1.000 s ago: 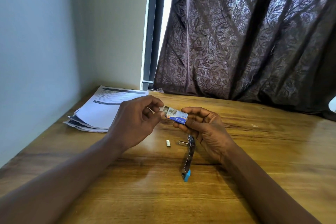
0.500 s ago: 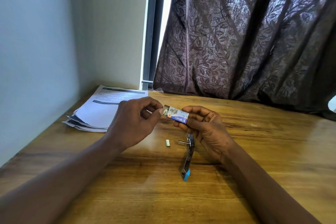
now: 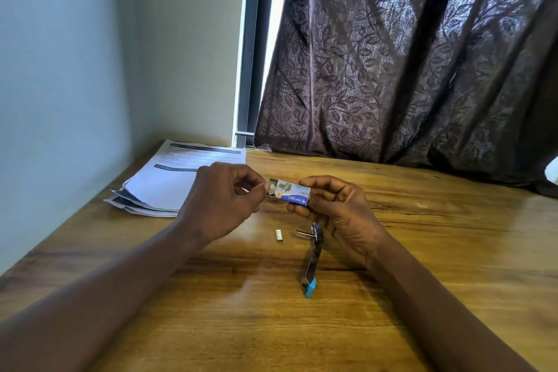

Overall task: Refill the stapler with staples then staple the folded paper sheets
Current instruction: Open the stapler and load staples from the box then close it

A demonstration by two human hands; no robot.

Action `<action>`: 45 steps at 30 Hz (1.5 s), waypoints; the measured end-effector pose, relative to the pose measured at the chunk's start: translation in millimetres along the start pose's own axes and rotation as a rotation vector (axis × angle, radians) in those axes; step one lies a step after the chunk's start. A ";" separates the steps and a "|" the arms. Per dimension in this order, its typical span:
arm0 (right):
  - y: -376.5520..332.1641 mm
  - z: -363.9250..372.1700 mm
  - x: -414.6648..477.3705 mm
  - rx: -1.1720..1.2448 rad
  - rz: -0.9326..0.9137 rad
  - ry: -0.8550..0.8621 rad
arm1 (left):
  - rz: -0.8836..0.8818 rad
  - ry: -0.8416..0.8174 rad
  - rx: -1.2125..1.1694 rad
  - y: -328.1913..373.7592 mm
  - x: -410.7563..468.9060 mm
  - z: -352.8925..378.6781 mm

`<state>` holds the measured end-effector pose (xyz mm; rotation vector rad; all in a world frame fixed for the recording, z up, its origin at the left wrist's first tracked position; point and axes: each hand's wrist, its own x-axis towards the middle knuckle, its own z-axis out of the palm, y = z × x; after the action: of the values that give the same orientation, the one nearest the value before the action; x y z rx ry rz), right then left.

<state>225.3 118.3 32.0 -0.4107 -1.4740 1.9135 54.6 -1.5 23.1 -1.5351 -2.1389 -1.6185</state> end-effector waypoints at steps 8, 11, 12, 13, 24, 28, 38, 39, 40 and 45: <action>-4.1 -1.0 2.7 0.100 0.077 0.016 | -0.076 0.042 -0.151 -3.7 4.4 4.0; -5.1 -2.6 3.4 0.108 0.105 0.010 | -0.074 0.059 -0.147 -5.6 5.0 5.9; -5.5 -3.3 3.2 0.107 0.111 0.008 | -0.064 0.069 -0.138 -6.3 4.8 6.6; -5.8 -3.7 3.0 0.109 0.117 0.007 | -0.050 0.078 -0.120 -7.0 4.7 7.0; -7.0 -6.9 3.4 0.191 0.132 0.045 | 0.003 0.182 -0.111 -3.4 4.3 1.6; -9.5 -11.6 9.4 0.207 0.053 0.146 | 0.025 -0.029 0.012 -7.2 1.1 3.0; -9.0 -12.5 9.0 0.202 0.030 0.190 | 0.100 -0.285 0.369 -14.2 -1.1 3.7; -8.3 -12.2 9.1 0.197 0.035 0.187 | 0.102 -0.300 0.372 -14.0 -1.2 3.7; -7.8 -12.2 9.3 0.195 0.041 0.185 | 0.105 -0.313 0.380 -13.6 -1.3 3.5; -7.4 -14.0 9.0 0.196 0.088 0.204 | 0.100 -0.364 0.407 -13.5 -1.2 2.8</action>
<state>229.8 135.5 36.0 -0.5695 -1.1428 1.9980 46.9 0.3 11.7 -1.8563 -2.3201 -0.8470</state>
